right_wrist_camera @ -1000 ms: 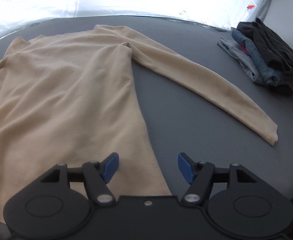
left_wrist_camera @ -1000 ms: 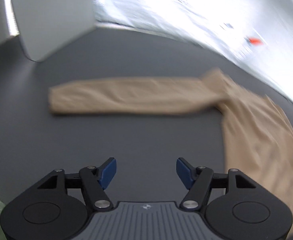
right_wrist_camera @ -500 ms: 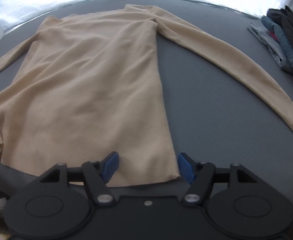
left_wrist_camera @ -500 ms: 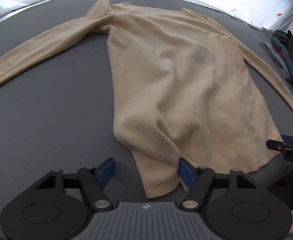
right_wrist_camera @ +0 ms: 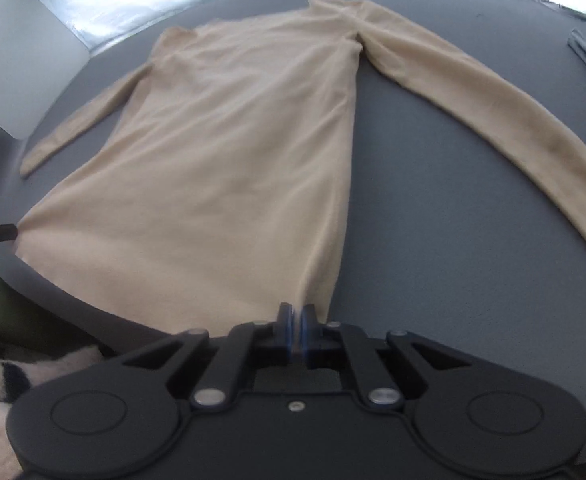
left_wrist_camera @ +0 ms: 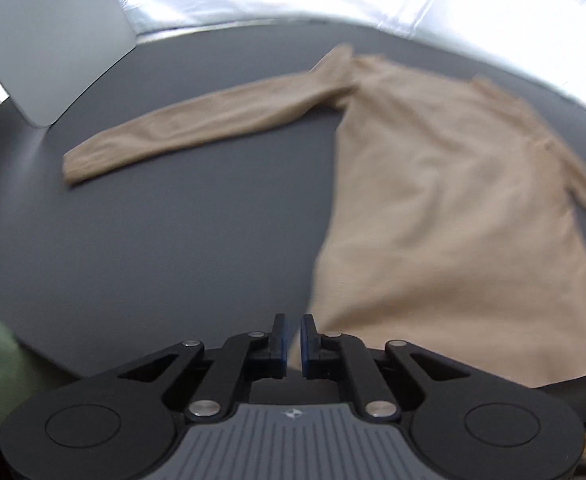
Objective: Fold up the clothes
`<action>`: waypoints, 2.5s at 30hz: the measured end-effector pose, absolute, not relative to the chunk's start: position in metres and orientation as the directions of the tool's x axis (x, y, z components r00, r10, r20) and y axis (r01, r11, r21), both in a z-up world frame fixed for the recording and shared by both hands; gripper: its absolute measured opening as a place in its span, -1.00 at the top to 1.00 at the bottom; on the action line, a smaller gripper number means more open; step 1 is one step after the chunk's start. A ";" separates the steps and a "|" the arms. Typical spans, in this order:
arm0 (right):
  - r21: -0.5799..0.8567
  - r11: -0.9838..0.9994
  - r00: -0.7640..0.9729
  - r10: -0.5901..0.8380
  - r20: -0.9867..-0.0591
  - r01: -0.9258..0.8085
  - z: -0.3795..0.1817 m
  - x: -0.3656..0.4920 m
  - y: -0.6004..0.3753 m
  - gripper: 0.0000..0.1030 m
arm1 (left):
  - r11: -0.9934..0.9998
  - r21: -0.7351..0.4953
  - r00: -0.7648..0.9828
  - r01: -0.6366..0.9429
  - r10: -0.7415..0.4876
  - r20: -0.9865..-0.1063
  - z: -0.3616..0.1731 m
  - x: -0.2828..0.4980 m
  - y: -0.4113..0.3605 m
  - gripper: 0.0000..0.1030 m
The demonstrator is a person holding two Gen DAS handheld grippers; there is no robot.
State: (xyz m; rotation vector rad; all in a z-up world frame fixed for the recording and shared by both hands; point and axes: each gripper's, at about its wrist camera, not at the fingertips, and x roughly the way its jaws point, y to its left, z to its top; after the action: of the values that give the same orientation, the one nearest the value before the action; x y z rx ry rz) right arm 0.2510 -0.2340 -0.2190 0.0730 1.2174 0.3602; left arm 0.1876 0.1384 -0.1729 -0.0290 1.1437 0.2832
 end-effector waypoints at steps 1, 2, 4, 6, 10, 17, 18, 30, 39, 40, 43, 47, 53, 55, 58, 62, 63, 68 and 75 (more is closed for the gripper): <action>0.239 0.943 0.283 0.300 -0.911 -0.230 -0.223 0.253 -0.234 0.80 | 0.954 0.158 0.331 -0.257 0.240 -0.913 -0.185 0.186 0.141 0.82; 0.246 0.942 0.287 0.307 -0.908 -0.227 -0.224 0.255 -0.234 0.73 | 0.946 0.156 0.296 -0.283 0.241 -0.924 -0.190 0.183 0.145 0.78; 0.259 0.943 0.330 0.317 -0.889 -0.210 -0.214 0.258 -0.241 0.44 | 0.930 0.073 0.303 -0.361 0.191 -0.934 -0.185 0.177 0.157 0.51; 0.241 0.951 0.402 0.302 -0.864 -0.196 -0.201 0.262 -0.246 -0.09 | 0.917 0.005 0.350 -0.400 0.158 -0.924 -0.175 0.179 0.163 -0.15; 0.215 0.965 0.510 0.261 -0.820 -0.148 -0.187 0.286 -0.252 -0.17 | 0.936 0.023 0.405 -0.350 0.173 -0.898 -0.164 0.212 0.151 -0.26; 0.036 0.990 0.664 0.117 -0.738 -0.134 -0.181 0.371 -0.236 -0.34 | 0.979 0.042 0.513 -0.200 0.141 -0.847 -0.162 0.317 0.108 -0.57; 0.015 0.992 0.677 0.097 -0.729 -0.125 -0.182 0.387 -0.234 -0.30 | 0.982 0.043 0.524 -0.184 0.135 -0.841 -0.163 0.333 0.105 -0.59; 0.125 0.988 0.653 0.152 -0.742 -0.089 -0.220 0.605 -0.226 -0.22 | 0.986 0.092 0.510 -0.138 0.151 -0.847 -0.212 0.519 0.108 -0.65; -0.117 0.965 0.688 0.079 -0.721 -0.234 -0.238 0.621 -0.195 0.97 | 0.968 0.020 0.449 -0.251 0.135 -0.883 -0.247 0.547 0.128 -1.00; -0.113 0.971 0.693 0.068 -0.718 -0.212 -0.237 0.620 -0.200 0.97 | 0.969 0.025 0.459 -0.248 0.140 -0.877 -0.247 0.547 0.126 -1.00; -0.113 0.984 0.680 0.012 -0.733 -0.140 -0.244 0.624 -0.210 0.97 | 0.969 0.022 0.470 -0.248 0.140 -0.871 -0.247 0.546 0.126 -1.00; -0.226 0.971 0.678 -0.113 -0.727 -0.080 -0.242 0.627 -0.193 0.42 | 0.969 0.020 0.462 -0.245 0.135 -0.877 -0.244 0.543 0.128 -1.00; -0.161 0.986 0.739 -0.078 -0.669 -0.042 -0.193 0.559 -0.162 -0.89 | 0.956 -0.063 0.532 -0.285 0.103 -0.841 -0.211 0.498 0.149 -1.00; -0.108 0.990 0.726 -0.007 -0.687 -0.093 -0.190 0.525 -0.145 -0.93 | 0.948 -0.085 0.569 -0.306 0.110 -0.815 -0.202 0.470 0.161 -1.00; -0.017 0.986 0.668 0.099 -0.737 -0.165 -0.197 0.476 -0.119 -0.97 | 0.933 -0.133 0.615 -0.336 0.110 -0.781 -0.193 0.424 0.184 -1.00; 0.105 0.971 0.582 0.214 -0.785 -0.215 -0.217 0.419 -0.079 -0.99 | 0.908 -0.154 0.610 -0.389 0.129 -0.782 -0.191 0.368 0.222 -1.00; 0.107 0.965 0.554 0.227 -0.801 -0.240 -0.222 0.410 -0.068 -0.99 | 0.900 -0.147 0.601 -0.410 0.145 -0.786 -0.191 0.355 0.233 -0.99; 0.061 0.967 0.514 0.185 -0.837 -0.249 -0.237 0.384 -0.018 -0.99 | 0.809 -0.175 0.523 -0.561 0.183 -0.832 -0.198 0.321 0.313 -0.90; 0.045 0.998 0.619 0.066 -0.782 -0.050 -0.245 0.362 0.003 -1.00 | 0.809 -0.094 0.510 -0.581 0.272 -0.816 -0.205 0.310 0.411 -0.92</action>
State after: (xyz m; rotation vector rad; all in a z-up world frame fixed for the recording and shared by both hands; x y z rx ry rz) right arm 0.3617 0.0026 -0.2449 0.0192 0.9007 0.0668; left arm 0.3099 0.4110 -0.2046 -0.3814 0.8986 0.5280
